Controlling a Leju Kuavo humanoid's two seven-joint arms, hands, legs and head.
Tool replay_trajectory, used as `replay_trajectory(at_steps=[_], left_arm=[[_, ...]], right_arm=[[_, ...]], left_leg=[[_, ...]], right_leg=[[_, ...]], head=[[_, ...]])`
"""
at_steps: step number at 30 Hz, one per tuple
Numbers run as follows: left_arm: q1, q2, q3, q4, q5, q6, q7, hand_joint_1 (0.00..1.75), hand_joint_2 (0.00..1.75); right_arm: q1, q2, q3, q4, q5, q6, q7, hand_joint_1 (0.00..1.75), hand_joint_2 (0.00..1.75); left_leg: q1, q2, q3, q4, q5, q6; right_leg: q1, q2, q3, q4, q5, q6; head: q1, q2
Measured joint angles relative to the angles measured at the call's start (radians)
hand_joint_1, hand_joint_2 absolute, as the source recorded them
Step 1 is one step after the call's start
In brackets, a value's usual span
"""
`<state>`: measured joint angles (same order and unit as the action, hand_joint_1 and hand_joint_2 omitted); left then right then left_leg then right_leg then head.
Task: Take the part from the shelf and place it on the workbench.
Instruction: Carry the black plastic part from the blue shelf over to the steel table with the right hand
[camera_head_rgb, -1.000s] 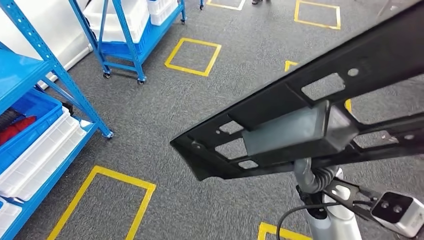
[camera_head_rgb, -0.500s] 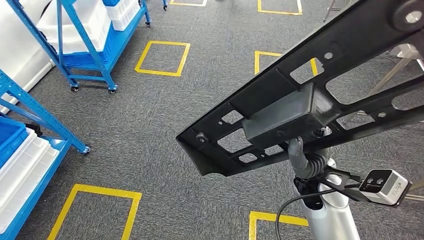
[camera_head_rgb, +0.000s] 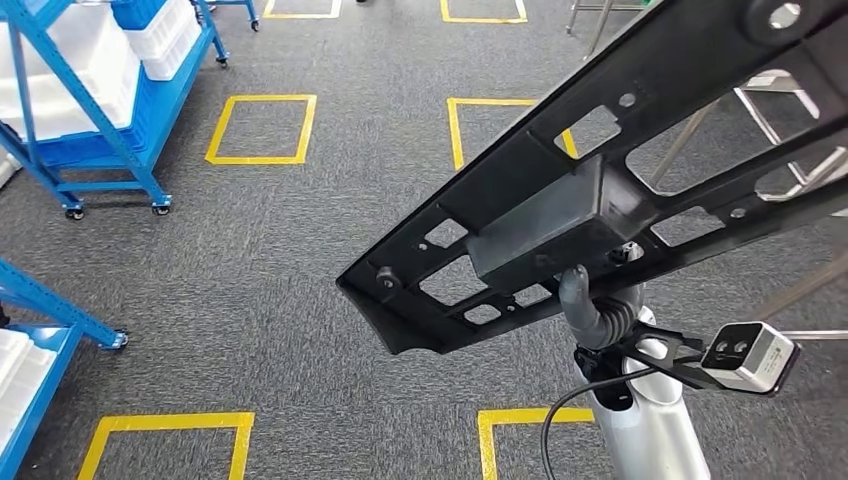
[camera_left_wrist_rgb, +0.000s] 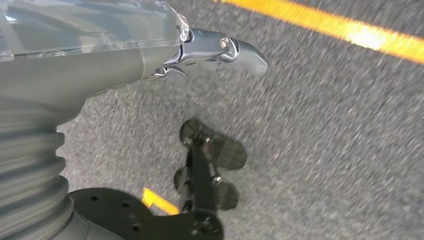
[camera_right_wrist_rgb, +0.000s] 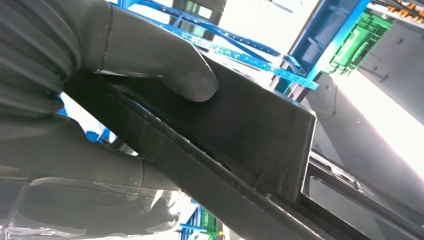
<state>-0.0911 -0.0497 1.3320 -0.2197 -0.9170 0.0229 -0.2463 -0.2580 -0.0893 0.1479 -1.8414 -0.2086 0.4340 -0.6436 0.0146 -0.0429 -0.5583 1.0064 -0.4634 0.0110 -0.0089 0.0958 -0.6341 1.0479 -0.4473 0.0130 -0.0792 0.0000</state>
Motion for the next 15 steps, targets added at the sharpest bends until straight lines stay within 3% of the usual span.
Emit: replay_trajectory(at_steps=[2,4,5,6,7,9,11,13,15], left_arm=[[0.001,0.000,0.001,0.000,0.003,0.000,-0.006,0.00,1.75],[0.003,0.001,0.003,0.000,0.005,0.000,-0.011,0.00,1.75],[0.003,0.001,0.004,0.000,0.005,-0.001,-0.012,0.00,1.75],[0.003,0.001,0.005,0.000,0.004,-0.002,-0.013,0.00,1.75],[0.003,0.001,0.006,0.000,0.002,-0.003,-0.013,0.00,1.75],[0.003,0.001,0.006,0.000,-0.004,-0.005,-0.013,0.00,1.75],[0.002,0.001,0.006,0.000,-0.009,-0.005,-0.013,0.00,1.75],[0.001,0.002,0.006,0.000,-0.011,-0.006,-0.015,0.00,1.75],[-0.001,0.005,0.006,0.000,-0.012,-0.007,-0.018,0.00,1.75]], right_arm=[[-0.013,0.000,0.002,0.007,-0.007,0.002,-0.002,1.75,1.75],[-0.021,0.000,0.004,0.017,-0.016,0.005,-0.005,1.75,1.75],[-0.021,0.000,0.005,0.023,-0.020,0.006,-0.005,1.75,1.75],[-0.021,0.000,0.005,0.028,-0.022,0.006,-0.006,1.75,1.75],[-0.021,0.000,0.006,0.032,-0.024,0.005,-0.006,1.75,1.75],[-0.022,-0.001,0.006,0.038,-0.026,0.002,-0.006,1.75,1.75],[-0.022,-0.001,0.007,0.040,-0.026,-0.002,-0.008,1.75,1.75],[-0.022,-0.002,0.007,0.042,-0.026,-0.004,-0.012,1.75,1.75],[-0.020,-0.004,0.006,0.043,-0.026,-0.005,-0.017,1.75,1.75]], left_leg=[[-0.003,0.027,0.002,-0.006,0.003,0.010],[-0.008,0.054,0.000,-0.006,0.002,0.014],[-0.010,0.067,0.000,-0.006,0.001,0.015],[-0.011,0.079,0.001,-0.006,0.000,0.015],[-0.011,0.090,0.002,-0.006,-0.002,0.013],[-0.015,0.109,0.007,-0.005,-0.006,0.008],[-0.020,0.125,0.011,-0.003,-0.011,0.000],[-0.021,0.144,0.015,-0.003,-0.015,-0.010],[-0.017,0.131,0.011,0.015,-0.032,-0.021]], right_leg=[[0.001,-0.060,-0.047,0.099,-0.056,0.004],[-0.002,-0.085,-0.109,0.229,-0.111,0.009],[-0.004,-0.088,-0.123,0.261,-0.116,0.010],[-0.005,-0.091,-0.116,0.251,-0.102,0.011],[-0.005,-0.098,-0.087,0.199,-0.072,0.010],[0.002,-0.142,-0.006,0.052,-0.019,0.001],[0.012,-0.171,0.033,-0.024,-0.003,-0.010],[0.015,-0.152,0.030,-0.029,-0.003,-0.020],[0.010,-0.130,0.034,-0.037,0.002,-0.030]], head=[[0.000,0.000],[0.000,0.000],[0.000,0.000],[0.000,0.000],[0.000,0.000],[0.000,0.000],[0.000,0.000],[0.000,0.000],[0.000,0.000]])
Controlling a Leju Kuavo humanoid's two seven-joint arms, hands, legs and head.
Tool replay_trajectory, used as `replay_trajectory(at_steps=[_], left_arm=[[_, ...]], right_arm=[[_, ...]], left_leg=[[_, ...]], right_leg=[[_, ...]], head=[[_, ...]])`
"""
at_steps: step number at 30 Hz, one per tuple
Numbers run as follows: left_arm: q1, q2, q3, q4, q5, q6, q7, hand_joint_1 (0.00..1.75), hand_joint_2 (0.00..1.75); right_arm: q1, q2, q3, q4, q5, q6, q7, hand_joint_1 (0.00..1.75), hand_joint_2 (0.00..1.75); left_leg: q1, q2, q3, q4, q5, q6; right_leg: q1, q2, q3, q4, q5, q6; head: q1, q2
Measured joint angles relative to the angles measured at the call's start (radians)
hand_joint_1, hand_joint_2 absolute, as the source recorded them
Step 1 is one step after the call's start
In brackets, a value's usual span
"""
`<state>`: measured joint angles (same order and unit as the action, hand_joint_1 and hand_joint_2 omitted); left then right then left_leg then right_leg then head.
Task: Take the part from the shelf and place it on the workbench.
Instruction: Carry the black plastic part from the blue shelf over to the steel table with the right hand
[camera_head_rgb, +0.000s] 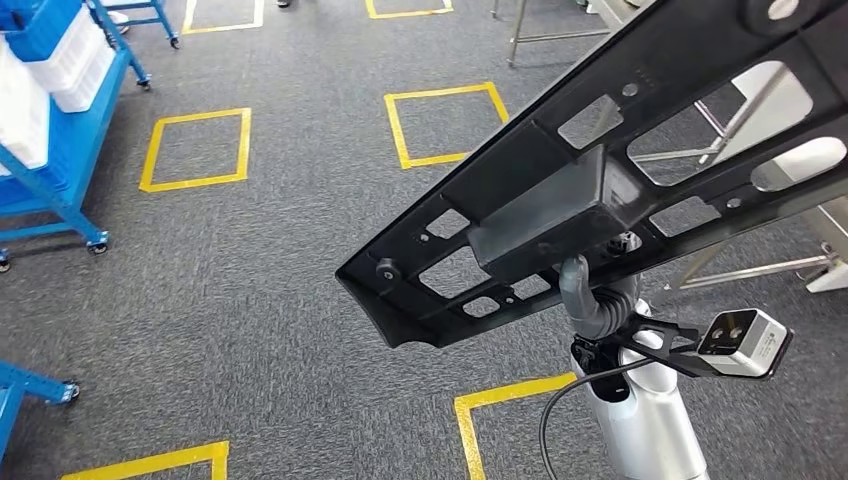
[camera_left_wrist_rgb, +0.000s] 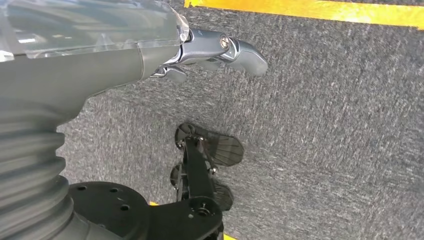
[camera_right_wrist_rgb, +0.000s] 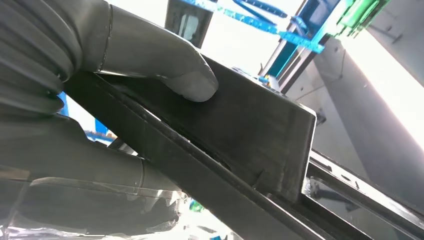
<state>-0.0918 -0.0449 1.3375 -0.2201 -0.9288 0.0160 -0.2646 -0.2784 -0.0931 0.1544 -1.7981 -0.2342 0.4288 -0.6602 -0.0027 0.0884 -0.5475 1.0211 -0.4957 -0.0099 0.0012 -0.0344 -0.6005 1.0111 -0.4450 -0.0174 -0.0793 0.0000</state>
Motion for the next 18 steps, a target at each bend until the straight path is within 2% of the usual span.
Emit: replay_trajectory(at_steps=[2,3,4,5,6,7,8,10,11,12,14,15,16,18], left_arm=[[0.000,0.004,0.000,0.000,0.000,-0.001,-0.004,0.00,1.75],[0.002,0.005,0.000,0.000,0.000,-0.001,-0.006,0.00,1.75],[0.004,0.006,0.000,0.000,0.000,-0.001,-0.007,0.00,1.75],[0.005,0.008,0.000,0.000,0.002,0.000,-0.007,0.00,1.75],[0.006,0.010,0.000,0.000,0.003,0.001,-0.008,0.00,1.75],[0.006,0.012,0.000,0.000,0.004,0.002,-0.010,0.00,1.75],[0.006,0.014,0.000,0.000,0.006,0.002,-0.011,0.00,1.75],[0.004,0.017,0.000,0.000,0.009,0.002,-0.015,0.00,1.75],[0.004,0.018,0.000,0.000,0.010,0.002,-0.018,0.00,1.75],[0.003,0.018,0.000,0.000,0.012,0.002,-0.020,0.00,1.75],[0.001,0.019,0.001,0.000,0.015,0.002,-0.025,0.00,1.75],[-0.001,0.019,0.001,0.000,0.017,0.002,-0.027,0.00,1.75],[-0.002,0.019,0.001,0.000,0.018,0.002,-0.028,0.00,1.75],[0.000,0.020,0.001,-0.001,0.018,0.002,-0.030,0.00,1.75]], right_arm=[[0.003,-0.001,0.000,0.000,0.000,-0.001,-0.005,1.75,1.75],[0.005,0.000,0.000,0.001,0.000,-0.001,-0.007,1.75,1.75],[0.009,0.000,0.000,0.001,0.000,0.000,-0.009,1.75,1.75],[0.012,0.001,0.000,0.001,0.000,0.001,-0.009,1.75,1.75],[0.014,0.002,0.000,0.002,0.000,0.002,-0.010,1.75,1.75],[0.015,0.003,0.000,0.002,0.000,0.003,-0.010,1.75,1.75],[0.015,0.004,0.000,0.002,0.000,0.004,-0.010,1.75,1.75],[0.012,0.008,0.000,0.002,0.000,0.005,-0.009,1.75,1.75],[0.010,0.010,0.000,0.002,-0.001,0.006,-0.008,1.75,1.75],[0.008,0.012,0.000,0.002,-0.001,0.006,-0.006,1.75,1.75],[0.006,0.014,0.000,0.000,-0.002,0.009,-0.001,1.75,1.75],[0.004,0.014,0.000,-0.002,-0.002,0.011,0.001,1.75,1.75],[0.000,0.014,0.000,-0.003,-0.003,0.013,0.002,1.75,1.75],[-0.008,0.015,0.000,-0.005,-0.004,0.017,0.002,1.75,1.75]], left_leg=[[0.005,-0.048,-0.040,0.090,-0.052,-0.008],[0.006,-0.067,-0.075,0.162,-0.085,-0.011],[0.007,-0.075,-0.109,0.230,-0.109,-0.013],[0.007,-0.078,-0.133,0.273,-0.115,-0.014],[0.008,-0.079,-0.140,0.279,-0.101,-0.015],[0.009,-0.082,-0.128,0.242,-0.069,-0.015],[0.012,-0.091,-0.099,0.174,-0.027,-0.015],[0.019,-0.132,-0.045,0.048,0.023,-0.012],[0.020,-0.148,-0.031,0.015,0.030,-0.009],[0.019,-0.155,-0.027,0.006,0.026,-0.004],[0.018,-0.137,-0.025,-0.001,0.031,0.011],[0.018,-0.127,-0.023,-0.006,0.035,0.019],[0.018,-0.116,-0.021,-0.011,0.039,0.026],[0.015,-0.093,-0.021,-0.016,0.041,0.034]], right_leg=[[-0.005,0.021,0.004,-0.006,0.005,-0.009],[-0.005,0.032,0.004,-0.007,0.005,-0.012],[-0.005,0.045,0.004,-0.006,0.005,-0.013],[-0.005,0.059,0.005,-0.005,0.005,-0.013],[-0.005,0.073,0.005,-0.004,0.005,-0.012],[-0.006,0.086,0.006,-0.002,0.004,-0.011],[-0.007,0.100,0.007,0.001,0.003,-0.009],[-0.007,0.124,0.002,0.011,-0.001,0.000],[-0.007,0.134,-0.002,0.015,-0.001,0.006],[-0.008,0.144,-0.006,0.016,0.000,0.013],[-0.012,0.158,-0.012,0.014,0.004,0.027],[-0.011,0.147,-0.017,0.021,-0.002,0.032],[-0.010,0.125,-0.028,0.046,-0.019,0.036],[-0.009,0.067,-0.079,0.154,-0.079,0.041]], head=[[0.000,0.000],[0.000,0.000],[0.000,0.000],[0.000,0.000],[0.000,0.000],[0.000,0.000],[0.000,0.000],[0.000,0.000],[0.000,0.000],[0.000,0.000],[0.000,0.000],[0.000,0.000],[0.000,0.000],[0.000,0.000]])
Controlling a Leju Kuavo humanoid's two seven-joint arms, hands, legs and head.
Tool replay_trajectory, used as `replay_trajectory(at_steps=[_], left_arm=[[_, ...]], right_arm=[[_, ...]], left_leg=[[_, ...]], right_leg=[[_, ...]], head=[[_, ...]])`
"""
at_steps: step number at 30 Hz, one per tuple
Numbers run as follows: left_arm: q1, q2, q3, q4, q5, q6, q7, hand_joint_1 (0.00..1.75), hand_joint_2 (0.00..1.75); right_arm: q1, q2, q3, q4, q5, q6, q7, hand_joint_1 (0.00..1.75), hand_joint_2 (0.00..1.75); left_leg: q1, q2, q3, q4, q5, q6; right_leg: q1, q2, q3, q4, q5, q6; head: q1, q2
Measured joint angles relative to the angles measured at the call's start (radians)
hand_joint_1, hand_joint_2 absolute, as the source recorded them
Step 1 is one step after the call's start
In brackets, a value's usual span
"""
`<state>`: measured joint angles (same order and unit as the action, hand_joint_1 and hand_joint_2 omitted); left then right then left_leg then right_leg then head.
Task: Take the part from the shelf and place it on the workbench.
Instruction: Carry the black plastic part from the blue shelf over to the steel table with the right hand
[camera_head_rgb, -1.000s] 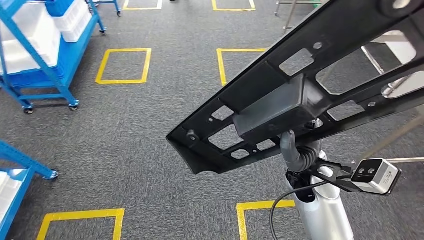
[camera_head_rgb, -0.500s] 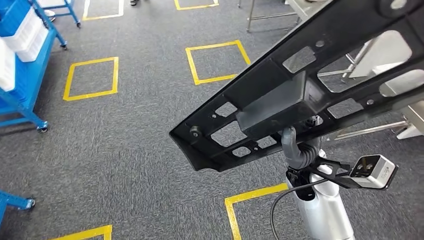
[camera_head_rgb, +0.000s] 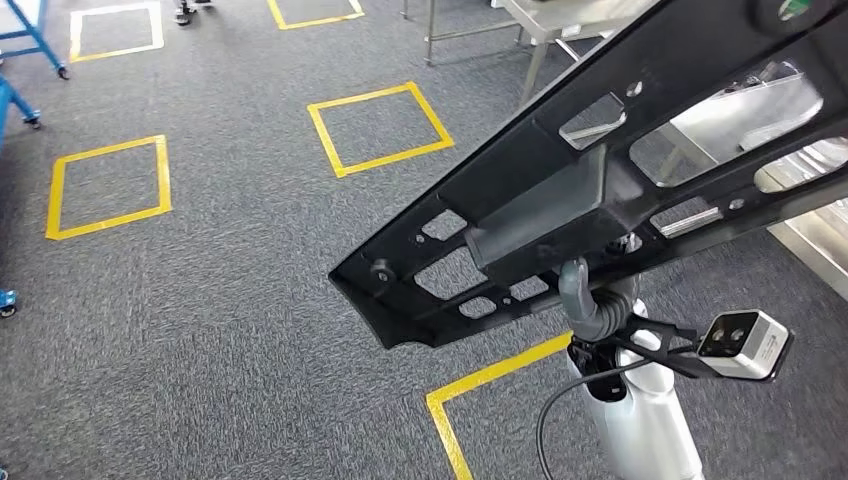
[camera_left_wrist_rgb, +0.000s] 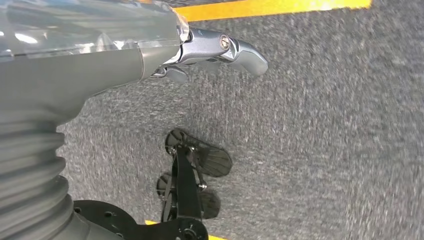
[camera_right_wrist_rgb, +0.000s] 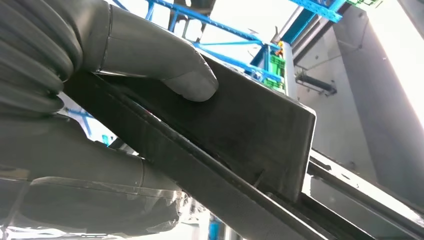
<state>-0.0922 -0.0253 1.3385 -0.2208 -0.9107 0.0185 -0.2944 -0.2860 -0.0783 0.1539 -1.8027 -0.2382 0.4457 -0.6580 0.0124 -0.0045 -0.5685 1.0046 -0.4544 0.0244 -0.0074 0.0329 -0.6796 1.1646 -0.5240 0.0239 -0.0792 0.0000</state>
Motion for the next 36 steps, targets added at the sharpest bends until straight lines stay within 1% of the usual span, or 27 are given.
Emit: replay_trajectory(at_steps=[2,3,4,5,7,8,9,11,12,13,14,16,17,18,19,20,21,23,25,27,29,31,32,33,34,35,36], left_arm=[[0.002,0.001,0.000,0.000,-0.001,0.000,0.000,0.00,1.75],[0.003,0.001,0.000,0.000,-0.001,0.001,0.000,0.00,1.75],[0.002,0.001,0.000,0.000,-0.001,0.001,0.000,0.00,1.75],[0.001,0.001,0.000,0.000,-0.001,0.001,0.000,0.00,1.75],[0.000,0.001,0.000,0.000,-0.002,0.000,-0.001,0.00,1.75],[0.000,0.001,0.000,0.000,-0.002,0.000,-0.001,0.00,1.75],[0.000,0.001,0.000,0.000,-0.002,-0.001,-0.001,0.00,1.75],[-0.002,0.001,0.000,0.000,-0.002,-0.001,-0.001,0.00,1.75],[-0.003,0.001,0.000,0.000,-0.003,-0.001,-0.001,0.00,1.75],[-0.003,0.001,0.000,0.000,-0.004,-0.001,-0.002,0.00,1.75],[-0.003,0.000,0.000,0.000,-0.005,-0.001,-0.002,0.00,1.75],[0.000,0.000,0.000,0.000,-0.006,0.000,-0.002,0.00,1.75],[0.002,0.000,0.000,0.000,-0.007,0.001,-0.002,0.00,1.75],[0.004,0.000,0.000,0.000,-0.007,0.001,-0.002,0.00,1.75],[0.004,0.000,0.000,0.000,-0.007,0.001,-0.002,0.00,1.75],[0.004,0.000,0.000,0.000,-0.008,0.002,-0.002,0.00,1.75],[0.004,0.000,0.000,0.000,-0.008,0.002,-0.003,0.00,1.75],[0.003,0.000,0.000,0.000,-0.009,0.002,-0.005,0.00,1.75],[0.003,0.000,0.000,0.000,-0.010,0.002,-0.007,0.00,1.75],[0.000,0.000,0.000,0.000,-0.011,0.001,-0.010,0.00,1.75],[-0.002,0.000,0.000,0.000,-0.012,-0.001,-0.014,0.00,1.75],[0.000,0.000,0.000,0.000,-0.013,-0.003,-0.016,0.00,1.75],[0.001,0.000,0.000,0.000,-0.014,-0.003,-0.016,0.00,1.75],[0.002,0.000,0.000,0.000,-0.014,-0.003,-0.016,0.00,1.75],[0.002,0.000,0.000,0.000,-0.015,-0.003,-0.016,0.00,1.75],[0.002,0.000,0.000,0.000,-0.015,-0.004,-0.016,0.00,1.75],[0.001,0.000,0.000,0.000,-0.014,-0.005,-0.016,0.00,1.75]], right_arm=[[-0.002,0.001,0.000,0.000,-0.001,0.003,0.000,1.75,1.75],[-0.002,0.001,0.000,0.001,-0.001,0.003,0.001,1.75,1.75],[-0.002,0.001,0.000,0.001,-0.001,0.003,0.001,1.75,1.75],[-0.002,0.001,0.000,0.001,-0.002,0.003,0.001,1.75,1.75],[-0.005,0.001,-0.001,0.001,-0.003,0.003,0.001,1.75,1.75],[-0.007,0.001,-0.001,0.000,-0.003,0.004,0.001,1.75,1.75],[-0.009,0.001,-0.001,0.000,-0.004,0.004,0.001,1.75,1.75],[-0.010,0.001,-0.002,0.000,-0.005,0.004,0.002,1.75,1.75],[-0.010,0.001,-0.003,0.000,-0.005,0.004,0.002,1.75,1.75],[-0.011,0.002,-0.003,-0.001,-0.006,0.004,0.003,1.75,1.75],[-0.012,0.003,-0.003,-0.001,-0.006,0.004,0.004,1.75,1.75],[-0.012,0.006,-0.002,0.001,-0.007,0.004,0.005,1.75,1.75],[-0.010,0.007,-0.002,0.002,-0.007,0.004,0.006,1.75,1.75],[-0.008,0.008,-0.002,0.004,-0.007,0.004,0.006,1.75,1.75],[-0.007,0.008,-0.002,0.005,-0.007,0.004,0.006,1.75,1.75],[-0.005,0.008,-0.002,0.006,-0.007,0.004,0.007,1.75,1.75],[-0.005,0.008,-0.002,0.006,-0.006,0.004,0.007,1.75,1.75],[-0.005,0.008,-0.001,0.007,-0.006,0.004,0.007,1.75,1.75],[-0.005,0.009,-0.001,0.008,-0.005,0.004,0.007,1.75,1.75],[-0.004,0.009,-0.001,0.008,-0.004,0.004,0.007,1.75,1.75],[-0.006,0.009,-0.001,0.009,-0.005,0.004,0.007,1.75,1.75],[-0.008,0.010,-0.002,0.010,-0.006,0.004,0.007,1.75,1.75],[-0.007,0.010,-0.002,0.012,-0.007,0.004,0.007,1.75,1.75],[-0.006,0.010,-0.002,0.015,-0.007,0.004,0.007,1.75,1.75],[-0.005,0.010,-0.002,0.017,-0.007,0.004,0.008,1.75,1.75],[-0.004,0.010,-0.002,0.018,-0.007,0.004,0.008,1.75,1.75],[-0.005,0.010,-0.002,0.019,-0.007,0.004,0.008,1.75,1.75]], left_leg=[[-0.005,0.024,-0.001,0.000,-0.001,0.003],[-0.007,0.036,-0.001,0.001,-0.002,0.003],[-0.008,0.047,-0.001,0.001,-0.003,0.004],[-0.010,0.058,0.001,0.001,-0.004,0.003],[-0.013,0.076,0.005,0.001,-0.007,-0.002],[-0.015,0.085,0.007,0.001,-0.009,-0.006],[-0.016,0.094,0.009,0.001,-0.011,-0.011],[-0.017,0.112,0.013,-0.001,-0.014,-0.021],[-0.016,0.109,0.015,0.002,-0.019,-0.026],[-0.015,0.092,0.009,0.022,-0.034,-0.031],[-0.013,0.067,-0.007,0.062,-0.059,-0.035],[-0.009,0.022,-0.070,0.195,-0.125,-0.041],[-0.008,0.016,-0.101,0.256,-0.146,-0.043],[-0.007,0.014,-0.121,0.291,-0.150,-0.045],[-0.006,0.013,-0.123,0.287,-0.133,-0.046],[-0.003,0.010,-0.105,0.243,-0.100,-0.046],[0.001,-0.002,-0.075,0.173,-0.058,-0.047],[0.007,-0.045,-0.022,0.052,-0.012,-0.046],[0.006,-0.063,-0.007,0.018,-0.011,-0.038],[0.004,-0.041,-0.005,0.012,-0.007,-0.022],[0.005,-0.018,0.000,0.002,-0.001,-0.007],[0.002,0.005,0.001,-0.002,-0.001,0.002],[-0.001,0.017,0.001,-0.001,-0.002,0.003],[-0.003,0.028,0.000,-0.001,-0.003,0.004],[-0.004,0.041,0.001,-0.001,-0.005,0.005],[-0.006,0.052,0.003,-0.001,-0.007,0.004],[-0.007,0.063,0.005,0.000,-0.009,0.003]], right_leg=[[-0.003,-0.023,-0.055,0.116,-0.045,0.004],[-0.004,-0.027,-0.062,0.133,-0.042,0.004],[-0.004,-0.030,-0.048,0.110,-0.023,0.003],[-0.003,-0.039,-0.015,0.049,0.009,-0.001],[0.006,-0.081,0.061,-0.092,0.056,-0.014],[0.011,-0.096,0.084,-0.135,0.066,-0.020],[0.016,-0.102,0.091,-0.152,0.066,-0.025],[0.017,-0.080,0.091,-0.156,0.071,-0.033],[0.014,-0.070,0.093,-0.162,0.074,-0.037],[0.010,-0.059,0.097,-0.168,0.078,-0.042],[0.006,-0.049,0.100,-0.172,0.081,-0.047],[0.004,-0.026,0.101,-0.174,0.083,-0.051],[0.004,-0.013,0.100,-0.173,0.083,-0.052],[0.004,0.000,0.100,-0.171,0.082,-0.051],[0.004,0.014,0.101,-0.169,0.082,-0.050],[0.003,0.027,0.101,-0.167,0.080,-0.048],[0.001,0.040,0.102,-0.163,0.078,-0.045],[0.001,0.064,0.096,-0.152,0.073,-0.034],[-0.002,0.085,0.086,-0.147,0.073,-0.021],[-0.006,0.095,0.081,-0.147,0.074,-0.008],[-0.003,0.055,0.061,-0.107,0.048,0.000],[-0.002,-0.003,0.004,0.008,-0.011,0.005],[-0.003,-0.016,-0.029,0.073,-0.037,0.007],[-0.005,-0.023,-0.053,0.119,-0.048,0.007],[-0.006,-0.027,-0.059,0.129,-0.041,0.007],[-0.005,-0.032,-0.043,0.097,-0.015,0.004],[-0.003,-0.042,-0.009,0.032,0.020,0.000]], head=[[0.000,0.000],[0.000,0.000],[0.000,0.000],[0.000,0.000],[0.000,0.000],[0.000,0.000],[0.000,0.000],[0.000,0.000],[0.000,0.000],[0.000,0.000],[0.000,0.000],[0.000,0.000],[0.000,0.000],[0.000,0.000],[0.000,0.000],[0.000,0.000],[0.000,0.000],[0.000,0.000],[0.000,0.000],[0.000,0.000],[0.000,0.000],[0.000,0.000],[0.000,0.000],[0.000,0.000],[0.000,0.000],[0.000,0.000],[0.000,0.000]])
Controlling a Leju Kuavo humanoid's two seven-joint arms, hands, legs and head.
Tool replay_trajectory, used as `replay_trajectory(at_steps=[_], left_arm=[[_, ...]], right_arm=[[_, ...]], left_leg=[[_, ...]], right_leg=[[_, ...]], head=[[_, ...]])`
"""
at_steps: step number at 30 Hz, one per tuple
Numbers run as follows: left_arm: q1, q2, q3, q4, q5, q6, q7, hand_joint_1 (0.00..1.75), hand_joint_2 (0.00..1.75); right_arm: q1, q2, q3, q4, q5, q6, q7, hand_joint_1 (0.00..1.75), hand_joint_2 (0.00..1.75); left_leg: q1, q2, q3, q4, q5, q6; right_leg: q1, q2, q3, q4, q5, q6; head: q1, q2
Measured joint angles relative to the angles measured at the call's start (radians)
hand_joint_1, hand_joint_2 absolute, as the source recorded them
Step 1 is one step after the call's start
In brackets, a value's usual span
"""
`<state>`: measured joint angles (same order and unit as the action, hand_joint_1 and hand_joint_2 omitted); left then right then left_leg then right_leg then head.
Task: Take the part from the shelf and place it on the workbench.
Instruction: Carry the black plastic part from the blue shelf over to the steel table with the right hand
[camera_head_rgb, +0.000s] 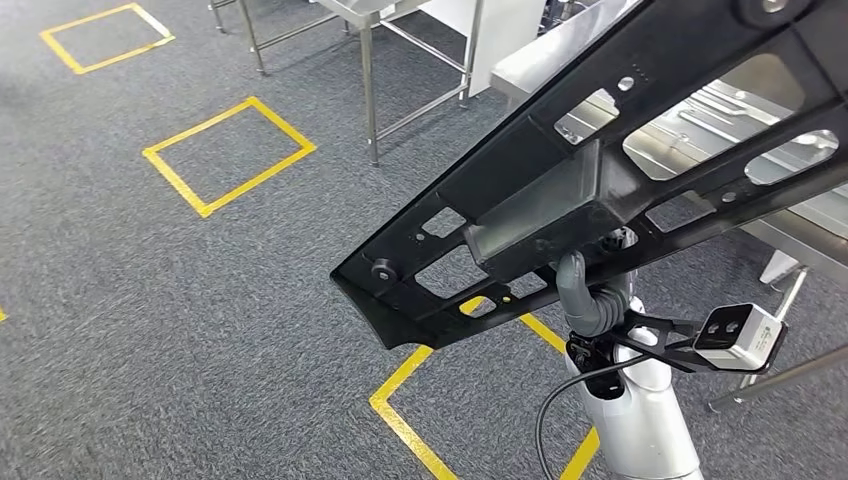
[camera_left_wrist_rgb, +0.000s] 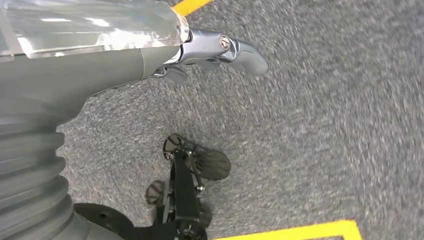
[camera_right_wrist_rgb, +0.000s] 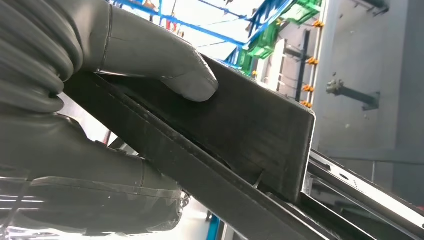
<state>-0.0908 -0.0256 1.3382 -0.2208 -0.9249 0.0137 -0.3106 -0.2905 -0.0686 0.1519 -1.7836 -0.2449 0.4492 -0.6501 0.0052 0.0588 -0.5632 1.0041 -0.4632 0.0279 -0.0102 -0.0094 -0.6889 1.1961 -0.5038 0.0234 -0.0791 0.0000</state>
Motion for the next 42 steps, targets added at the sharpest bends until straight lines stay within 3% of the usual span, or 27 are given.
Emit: replay_trajectory(at_steps=[2,3,4,6,8,10,12,13,14,15,17,19,21,23,25,27,28,29,30,32,34,36,37,39,41,42], left_arm=[[-0.001,-0.001,0.000,0.000,0.002,-0.002,-0.001,0.00,1.75],[-0.001,-0.001,0.000,0.000,0.003,-0.004,-0.002,0.00,1.75],[-0.002,-0.001,0.000,0.000,0.005,-0.005,-0.002,0.00,1.75],[-0.005,-0.002,0.000,0.000,0.008,-0.006,-0.002,0.00,1.75],[-0.008,-0.002,0.000,0.000,0.013,-0.007,-0.002,0.00,1.75],[-0.006,-0.003,0.001,0.000,0.017,-0.006,-0.002,0.00,1.75],[-0.001,-0.004,0.001,0.000,0.017,-0.004,-0.004,0.00,1.75],[0.000,-0.004,0.001,0.000,0.017,-0.002,-0.006,0.00,1.75],[0.001,-0.004,0.001,0.000,0.017,-0.002,-0.008,0.00,1.75],[0.001,-0.004,0.001,0.000,0.017,-0.001,-0.010,0.00,1.75],[0.001,-0.004,0.001,0.000,0.016,-0.002,-0.013,0.00,1.75],[0.001,-0.004,0.001,0.000,0.014,-0.002,-0.014,0.00,1.75],[-0.002,-0.004,0.001,0.000,0.014,-0.001,-0.013,0.00,1.75],[-0.006,-0.005,0.001,0.000,0.014,0.001,-0.013,0.00,1.75],[-0.004,-0.006,0.001,0.000,0.014,0.003,-0.013,0.00,1.75],[-0.001,-0.005,0.001,0.000,0.015,0.007,-0.013,0.00,1.75],[-0.001,-0.005,0.001,0.000,0.016,0.009,-0.013,0.00,1.75],[-0.001,-0.005,0.001,0.000,0.017,0.011,-0.012,0.00,1.75],[-0.001,-0.006,0.001,0.000,0.019,0.012,-0.012,0.00,1.75],[-0.002,-0.007,0.002,0.000,0.023,0.012,-0.011,0.00,1.75],[-0.002,-0.008,0.004,0.000,0.025,0.011,-0.011,0.00,1.75],[-0.004,-0.009,0.006,0.000,0.027,0.010,-0.010,0.00,1.75],[-0.006,-0.009,0.007,0.000,0.028,0.009,-0.009,0.00,1.75],[-0.007,-0.009,0.009,0.000,0.030,0.006,-0.006,0.00,1.75],[-0.004,-0.009,0.011,0.000,0.033,0.004,-0.002,0.00,1.75],[-0.001,-0.009,0.011,0.000,0.034,0.003,0.001,0.00,1.75]], right_arm=[[-0.003,0.000,0.000,0.000,0.003,-0.001,0.000,1.75,1.75],[-0.006,0.000,0.001,0.000,0.004,-0.003,0.001,1.75,1.75],[-0.008,0.001,0.001,-0.001,0.005,-0.004,0.002,1.75,1.75],[-0.009,0.001,0.002,-0.002,0.006,-0.008,0.007,1.75,1.75],[-0.013,0.002,0.003,-0.003,0.006,-0.011,0.011,1.75,1.75],[-0.020,0.005,0.006,-0.004,0.003,-0.014,0.012,1.75,1.75],[-0.022,0.009,0.010,-0.003,-0.002,-0.016,0.014,1.75,1.75],[-0.022,0.010,0.011,-0.002,-0.004,-0.017,0.015,1.75,1.75],[-0.021,0.011,0.011,-0.002,-0.005,-0.018,0.017,1.75,1.75],[-0.021,0.011,0.011,-0.001,-0.006,-0.019,0.017,1.75,1.75],[-0.021,0.012,0.011,-0.002,-0.006,-0.022,0.017,1.75,1.75],[-0.016,0.012,0.011,-0.005,-0.007,-0.028,0.016,1.75,1.75],[-0.005,0.012,0.010,-0.008,-0.007,-0.033,0.016,1.75,1.75],[0.002,0.011,0.009,-0.012,-0.006,-0.034,0.015,1.75,1.75],[0.004,0.011,0.009,-0.015,-0.006,-0.034,0.014,1.75,1.75],[0.007,0.012,0.010,-0.015,-0.006,-0.033,0.012,1.75,1.75],[0.009,0.012,0.010,-0.015,-0.006,-0.033,0.012,1.75,1.75],[0.011,0.012,0.010,-0.015,-0.006,-0.033,0.012,1.75,1.75],[0.011,0.012,0.010,-0.015,-0.006,-0.033,0.012,1.75,1.75],[0.009,0.012,0.011,-0.015,-0.006,-0.033,0.015,1.75,1.75],[0.005,0.012,0.012,-0.016,-0.007,-0.033,0.019,1.75,1.75],[0.003,0.013,0.012,-0.016,-0.007,-0.033,0.020,1.75,1.75],[0.003,0.014,0.012,-0.017,-0.007,-0.033,0.020,1.75,1.75],[0.002,0.014,0.012,-0.019,-0.007,-0.033,0.021,1.75,1.75],[0.001,0.015,0.013,-0.019,-0.007,-0.033,0.021,1.75,1.75],[0.002,0.016,0.014,-0.019,-0.007,-0.033,0.021,1.75,1.75]], left_leg=[[-0.005,0.020,0.006,0.001,-0.005,-0.005],[-0.007,0.029,0.008,0.001,-0.008,-0.009],[-0.009,0.038,0.009,0.001,-0.010,-0.013],[-0.009,0.052,0.013,0.001,-0.015,-0.023],[-0.006,0.018,0.005,0.032,-0.039,-0.033],[-0.002,-0.034,-0.044,0.144,-0.100,-0.041],[0.001,-0.049,-0.109,0.273,-0.148,-0.046],[0.002,-0.050,-0.124,0.297,-0.145,-0.048],[0.005,-0.051,-0.121,0.280,-0.122,-0.050],[0.008,-0.057,-0.098,0.225,-0.084,-0.051],[0.016,-0.093,-0.040,0.088,-0.022,-0.051],[0.018,-0.117,-0.013,0.026,-0.008,-0.044],[0.015,-0.102,-0.011,0.023,-0.008,-0.029],[0.015,-0.081,-0.008,0.015,-0.002,-0.014],[0.014,-0.058,-0.006,0.009,0.000,-0.004],[0.011,-0.034,-0.006,0.009,-0.003,0.000],[0.010,-0.022,-0.006,0.009,-0.004,0.000],[0.009,-0.010,-0.005,0.010,-0.006,0.000],[0.009,0.001,-0.002,0.010,-0.008,-0.001],[0.005,0.021,0.005,0.010,-0.014,-0.007],[0.000,0.039,0.011,0.010,-0.020,-0.015],[-0.003,0.061,0.017,0.007,-0.024,-0.026],[-0.003,0.060,0.020,0.008,-0.028,-0.032],[0.001,0.018,0.006,0.051,-0.060,-0.041],[0.004,-0.035,-0.049,0.167,-0.119,-0.046],[0.005,-0.045,-0.083,0.233,-0.144,-0.047]], right_leg=[[0.011,-0.039,0.070,-0.136,0.049,-0.013],[0.016,-0.052,0.088,-0.172,0.056,-0.019],[0.020,-0.054,0.093,-0.185,0.055,-0.023],[0.018,-0.031,0.093,-0.189,0.059,-0.030],[0.010,-0.010,0.098,-0.200,0.066,-0.040],[0.006,0.011,0.101,-0.204,0.069,-0.046],[0.007,0.036,0.100,-0.202,0.069,-0.047],[0.006,0.050,0.100,-0.201,0.069,-0.047],[0.005,0.064,0.100,-0.199,0.068,-0.046],[0.004,0.078,0.101,-0.195,0.066,-0.043],[0.002,0.103,0.097,-0.184,0.060,-0.033],[0.002,0.124,0.088,-0.175,0.058,-0.020],[0.000,0.142,0.082,-0.176,0.062,-0.007],[0.000,0.107,0.070,-0.156,0.046,0.004],[0.001,0.043,0.025,-0.062,-0.006,0.012],[-0.002,0.019,-0.038,0.066,-0.058,0.017],[-0.003,0.016,-0.056,0.099,-0.063,0.018],[-0.004,0.013,-0.056,0.098,-0.050,0.018],[-0.003,0.007,-0.033,0.053,-0.020,0.016],[0.005,-0.036,0.042,-0.089,0.041,0.005],[0.017,-0.068,0.083,-0.171,0.062,-0.011],[0.020,-0.051,0.082,-0.179,0.061,-0.022],[0.018,-0.039,0.084,-0.184,0.063,-0.027],[0.010,-0.015,0.089,-0.193,0.068,-0.039],[0.007,0.008,0.091,-0.196,0.070,-0.046],[0.008,0.023,0.091,-0.195,0.070,-0.048]], head=[[0.000,0.000],[0.000,0.000],[0.000,0.000],[0.000,0.000],[0.000,0.000],[0.000,0.000],[0.000,0.000],[0.000,0.000],[0.000,0.000],[0.000,0.000],[0.000,0.000],[0.000,0.000],[0.000,0.000],[0.000,0.000],[0.000,0.000],[0.000,0.000],[0.000,0.000],[0.000,0.000],[0.000,0.000],[0.000,0.000],[0.000,0.000],[0.000,0.000],[0.000,0.000],[0.000,0.000],[0.000,0.000],[0.000,0.000]])
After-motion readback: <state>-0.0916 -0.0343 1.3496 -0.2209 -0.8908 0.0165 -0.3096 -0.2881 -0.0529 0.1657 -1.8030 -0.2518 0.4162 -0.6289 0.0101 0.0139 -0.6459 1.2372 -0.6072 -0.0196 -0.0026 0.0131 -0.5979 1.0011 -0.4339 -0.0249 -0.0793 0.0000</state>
